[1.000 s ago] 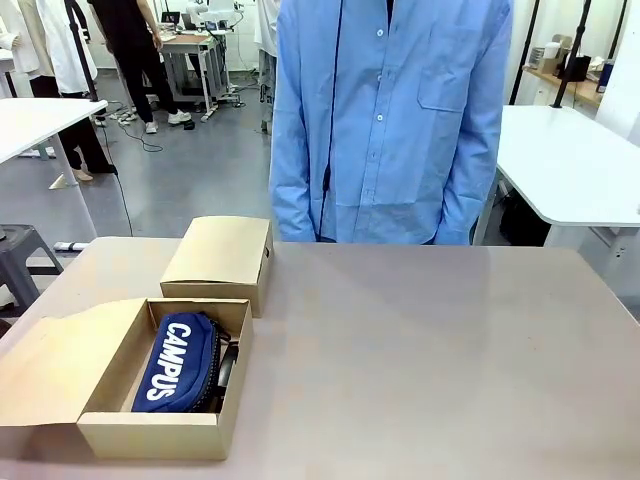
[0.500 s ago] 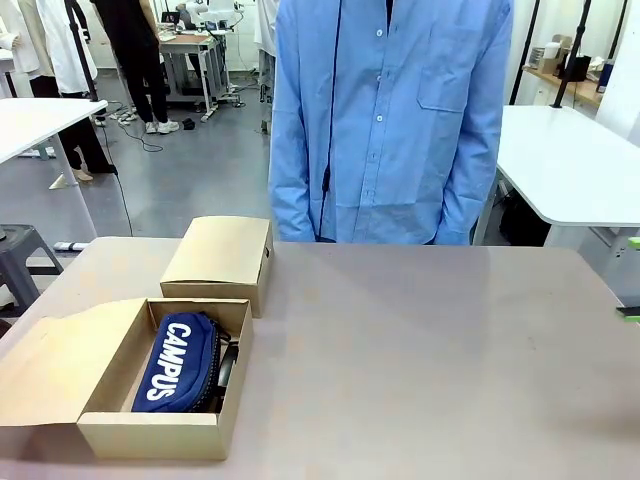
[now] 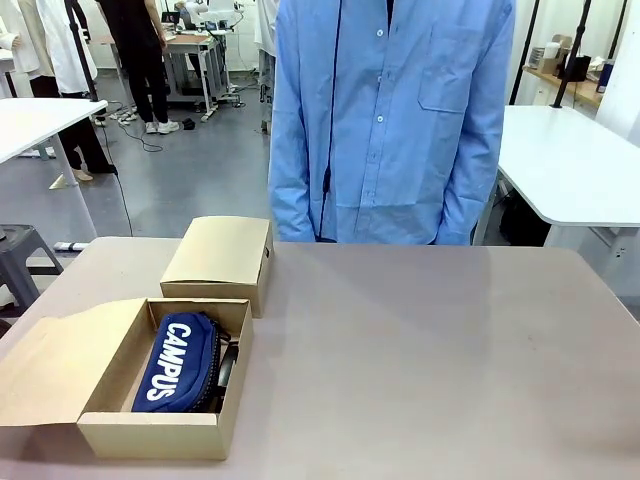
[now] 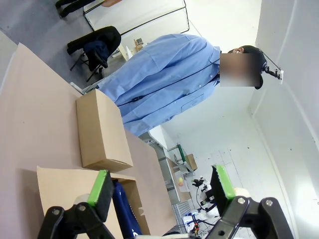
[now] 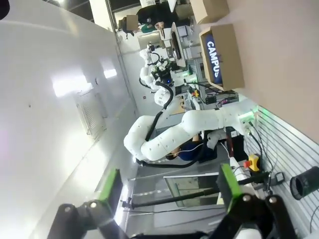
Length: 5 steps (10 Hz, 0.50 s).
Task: Place items inside the box.
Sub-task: Close the lid of the Mailer Box closest to the robot.
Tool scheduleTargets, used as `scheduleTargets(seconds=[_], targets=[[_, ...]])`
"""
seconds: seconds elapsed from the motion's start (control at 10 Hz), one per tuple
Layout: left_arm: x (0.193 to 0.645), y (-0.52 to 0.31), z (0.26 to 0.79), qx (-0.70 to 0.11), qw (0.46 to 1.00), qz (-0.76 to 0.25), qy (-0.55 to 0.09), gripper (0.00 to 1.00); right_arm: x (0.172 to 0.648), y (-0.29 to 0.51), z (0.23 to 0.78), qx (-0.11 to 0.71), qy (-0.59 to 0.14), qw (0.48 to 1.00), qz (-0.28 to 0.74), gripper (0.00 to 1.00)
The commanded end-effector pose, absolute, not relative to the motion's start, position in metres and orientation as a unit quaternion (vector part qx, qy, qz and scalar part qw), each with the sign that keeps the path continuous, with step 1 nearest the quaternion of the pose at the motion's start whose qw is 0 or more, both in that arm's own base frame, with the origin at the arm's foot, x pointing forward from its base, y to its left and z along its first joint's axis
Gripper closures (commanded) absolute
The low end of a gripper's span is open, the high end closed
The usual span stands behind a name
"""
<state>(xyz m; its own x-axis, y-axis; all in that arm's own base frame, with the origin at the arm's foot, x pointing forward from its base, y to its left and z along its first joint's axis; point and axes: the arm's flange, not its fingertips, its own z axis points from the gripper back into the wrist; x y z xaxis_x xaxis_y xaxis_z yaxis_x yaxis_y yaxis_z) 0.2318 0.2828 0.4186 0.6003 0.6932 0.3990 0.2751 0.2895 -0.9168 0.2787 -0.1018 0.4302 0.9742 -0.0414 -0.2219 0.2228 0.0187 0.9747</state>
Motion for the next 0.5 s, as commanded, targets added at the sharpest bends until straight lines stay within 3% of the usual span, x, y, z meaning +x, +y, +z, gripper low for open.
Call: scheduleTargets(seconds=[0.0, 0.2, 0.4], targets=[[0.233, 0.282, 0.42, -0.576, 0.679, 0.146, -0.431, 0.0, 0.28, -0.102, 0.433, 0.699, 0.064, 0.706, -0.097, 0.0], [0.232, 0.283, 0.419, -0.576, 0.684, 0.153, -0.42, 0.0, 0.28, -0.102, 0.433, 0.699, 0.064, 0.706, -0.097, 0.0], [0.274, 0.215, 0.452, -0.635, 0.66, -0.024, -0.402, 0.0, 0.28, -0.102, 0.433, 0.699, 0.064, 0.706, -0.097, 0.0]])
